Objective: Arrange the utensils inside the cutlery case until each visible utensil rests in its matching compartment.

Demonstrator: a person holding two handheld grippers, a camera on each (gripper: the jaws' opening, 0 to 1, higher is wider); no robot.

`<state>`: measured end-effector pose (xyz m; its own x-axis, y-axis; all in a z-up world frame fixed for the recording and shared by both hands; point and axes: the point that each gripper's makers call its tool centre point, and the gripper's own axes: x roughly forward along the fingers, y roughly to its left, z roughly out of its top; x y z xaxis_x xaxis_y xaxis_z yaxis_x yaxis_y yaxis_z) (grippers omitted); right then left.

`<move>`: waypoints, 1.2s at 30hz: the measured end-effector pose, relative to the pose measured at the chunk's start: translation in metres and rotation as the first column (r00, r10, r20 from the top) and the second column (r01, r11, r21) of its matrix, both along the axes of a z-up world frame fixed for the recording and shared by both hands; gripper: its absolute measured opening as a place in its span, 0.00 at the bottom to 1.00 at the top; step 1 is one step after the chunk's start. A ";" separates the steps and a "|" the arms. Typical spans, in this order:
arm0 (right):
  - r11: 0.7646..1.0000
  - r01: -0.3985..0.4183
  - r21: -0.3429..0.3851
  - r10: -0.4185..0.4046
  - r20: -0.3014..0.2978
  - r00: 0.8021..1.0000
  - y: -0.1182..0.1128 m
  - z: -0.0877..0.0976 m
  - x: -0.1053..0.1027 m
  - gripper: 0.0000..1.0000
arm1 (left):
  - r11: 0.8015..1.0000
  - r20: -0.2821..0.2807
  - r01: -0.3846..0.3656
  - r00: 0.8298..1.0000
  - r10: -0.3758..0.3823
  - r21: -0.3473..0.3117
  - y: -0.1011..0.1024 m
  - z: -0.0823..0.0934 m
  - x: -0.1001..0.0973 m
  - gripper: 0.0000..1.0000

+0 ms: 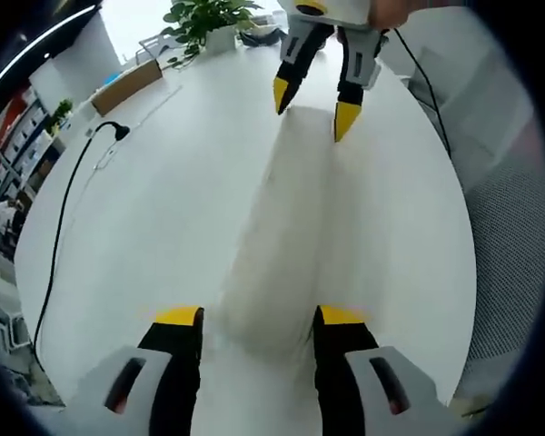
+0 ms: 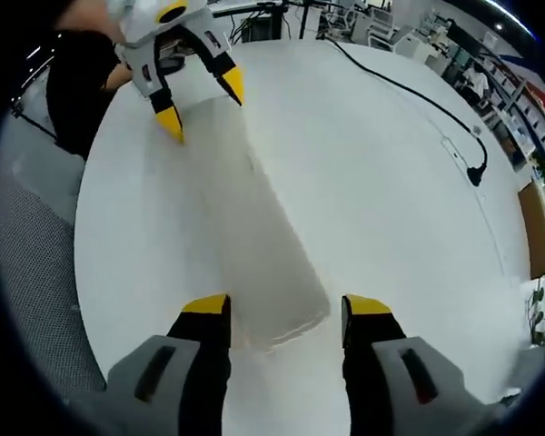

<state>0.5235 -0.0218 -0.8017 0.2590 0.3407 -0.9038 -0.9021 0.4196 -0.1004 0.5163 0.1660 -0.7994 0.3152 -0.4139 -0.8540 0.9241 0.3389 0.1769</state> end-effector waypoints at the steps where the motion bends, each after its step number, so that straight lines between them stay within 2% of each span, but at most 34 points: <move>1: 0.999 0.032 0.042 -0.032 0.000 0.999 0.001 0.004 0.001 0.55 | 0.999 0.001 -0.024 1.000 0.024 -0.024 0.000 0.004 0.002 0.60; 4: 0.993 0.086 0.080 -0.086 0.005 0.996 -0.002 0.013 -0.001 0.55 | 0.996 -0.020 -0.069 0.997 0.068 -0.057 0.008 0.013 0.004 0.68; 5: 0.987 0.120 0.108 -0.120 -0.001 0.993 -0.003 0.016 -0.002 0.55 | 0.992 -0.021 -0.104 0.994 0.103 -0.070 0.013 0.018 0.006 0.69; 7: 0.979 0.143 0.145 -0.143 -0.010 0.990 -0.002 0.021 -0.009 0.54 | 0.987 0.046 -0.142 0.988 0.146 -0.077 0.023 0.029 0.016 0.67; 8: 0.977 0.151 0.149 -0.151 -0.014 0.988 -0.002 0.021 -0.012 0.53 | 0.986 0.059 -0.148 0.987 0.152 -0.075 0.027 0.031 0.016 0.66; 11: 0.973 0.178 0.148 -0.178 -0.018 0.984 -0.006 0.023 -0.025 0.53 | 0.984 0.064 -0.158 0.984 0.164 -0.083 0.031 0.034 0.012 0.64; 14: 0.960 0.197 0.197 -0.199 -0.009 0.980 -0.003 0.038 -0.041 0.55 | 0.979 0.065 -0.171 0.982 0.179 -0.111 0.031 0.043 0.002 0.63; 17: 0.936 0.241 0.256 -0.247 -0.007 0.969 -0.004 0.054 -0.053 0.58 | 0.937 0.016 -0.243 0.967 0.254 -0.249 0.021 0.062 -0.013 0.65; 19: 0.889 0.298 0.348 -0.315 -0.008 0.949 -0.007 0.077 -0.062 0.57 | 0.868 -0.097 -0.357 0.933 0.346 -0.346 0.015 0.078 -0.031 0.69; 20: 0.872 0.315 0.375 -0.336 -0.009 0.942 -0.010 0.086 -0.066 0.56 | 0.837 -0.129 -0.397 0.917 0.377 -0.377 0.014 0.083 -0.035 0.71; 21: 0.847 0.333 0.415 -0.361 -0.011 0.932 -0.014 0.099 -0.073 0.56 | 0.813 -0.149 -0.417 0.908 0.391 -0.407 0.012 0.089 -0.039 0.72; 22: 0.831 0.336 0.444 -0.372 -0.006 0.928 -0.016 0.109 -0.077 0.57 | 0.797 -0.163 -0.398 0.917 0.365 -0.454 0.007 0.099 -0.048 0.72; 23: 0.811 0.349 0.470 -0.395 0.000 0.919 -0.020 0.118 -0.080 0.59 | 0.787 -0.175 -0.403 0.915 0.364 -0.467 0.006 0.105 -0.054 0.72; 25: 0.779 0.373 0.504 -0.441 0.018 0.897 -0.034 0.137 -0.089 0.58 | 0.749 -0.197 -0.423 0.905 0.377 -0.510 0.005 0.121 -0.065 0.72; 26: 0.764 0.383 0.519 -0.464 0.029 0.886 -0.039 0.148 -0.095 0.57 | 0.715 -0.223 -0.440 0.897 0.382 -0.544 0.002 0.133 -0.071 0.73; 27: 0.753 0.387 0.532 -0.478 0.037 0.878 -0.043 0.155 -0.100 0.57 | 0.690 -0.234 -0.446 0.893 0.384 -0.570 0.001 0.141 -0.075 0.74; 28: 0.744 0.393 0.540 -0.490 0.042 0.871 -0.046 0.162 -0.105 0.57 | 0.663 -0.259 -0.467 0.882 0.393 -0.585 0.000 0.151 -0.081 0.76; 29: 0.742 0.393 0.544 -0.497 0.052 0.866 -0.048 0.168 -0.111 0.57 | 0.658 -0.263 -0.472 0.880 0.396 -0.588 0.001 0.154 -0.083 0.77; 30: 0.751 0.364 0.551 -0.499 0.112 0.860 -0.052 0.184 -0.120 0.57 | 0.647 -0.256 -0.461 0.885 0.389 -0.608 0.001 0.166 -0.089 0.79; 32: 0.766 0.331 0.552 -0.491 0.170 0.854 -0.054 0.196 -0.128 0.58 | 0.629 -0.241 -0.456 0.884 0.400 -0.630 0.003 0.181 -0.098 0.84; 33: 0.768 0.304 0.563 -0.490 0.212 0.846 -0.055 0.207 -0.134 0.58 | 0.615 -0.222 -0.446 0.885 0.409 -0.650 0.005 0.193 -0.104 0.86; 34: 0.777 0.289 0.559 -0.479 0.226 0.848 -0.054 0.212 -0.142 0.59 | 0.606 -0.201 -0.432 0.889 0.413 -0.667 0.005 0.203 -0.109 0.87; 36: 0.792 0.257 0.554 -0.461 0.266 0.847 -0.053 0.226 -0.159 0.63 | 0.617 -0.118 -0.382 0.898 0.424 -0.688 0.008 0.223 -0.122 0.87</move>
<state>0.3646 -0.0748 -0.5761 0.7280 0.5122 -0.4558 -0.6090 0.7884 -0.0867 0.3947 0.1742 -0.5769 0.6278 -0.6881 -0.3637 0.6619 0.7179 -0.2157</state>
